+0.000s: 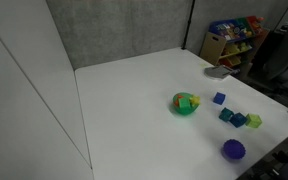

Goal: Put the green toy in the green bowl

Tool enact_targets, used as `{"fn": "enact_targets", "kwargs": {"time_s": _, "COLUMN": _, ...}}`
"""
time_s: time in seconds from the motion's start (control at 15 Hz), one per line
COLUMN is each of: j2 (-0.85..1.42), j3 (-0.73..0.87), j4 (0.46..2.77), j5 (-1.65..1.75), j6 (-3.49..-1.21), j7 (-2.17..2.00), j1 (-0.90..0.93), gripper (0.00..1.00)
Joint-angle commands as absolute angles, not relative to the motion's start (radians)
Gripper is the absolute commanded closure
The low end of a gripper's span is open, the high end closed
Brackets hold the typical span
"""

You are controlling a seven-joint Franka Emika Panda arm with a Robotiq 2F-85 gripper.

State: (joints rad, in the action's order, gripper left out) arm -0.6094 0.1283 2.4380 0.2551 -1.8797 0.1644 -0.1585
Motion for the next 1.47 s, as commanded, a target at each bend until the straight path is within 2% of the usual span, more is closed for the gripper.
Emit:
{"fn": "enact_targets", "kwargs": {"time_s": 0.0, "j2": -0.61, "j3": 0.136, "j4": 2.435, "j5": 0.259, "j6": -1.876, "j7": 0.16, "j1": -0.149, "gripper": 0.0}}
{"fn": "enact_targets", "kwargs": {"time_s": 0.73, "j2": -0.592, "j3": 0.137, "j4": 2.431, "j5": 0.245, "j6": -1.893, "j7": 0.147, "j1": -0.145, "gripper": 0.0}}
{"fn": "enact_targets", "kwargs": {"time_s": 1.4, "j2": -0.397, "j3": 0.137, "j4": 2.371, "j5": 0.133, "j6": -2.015, "j7": 0.111, "j1": -0.124, "gripper": 0.0}}
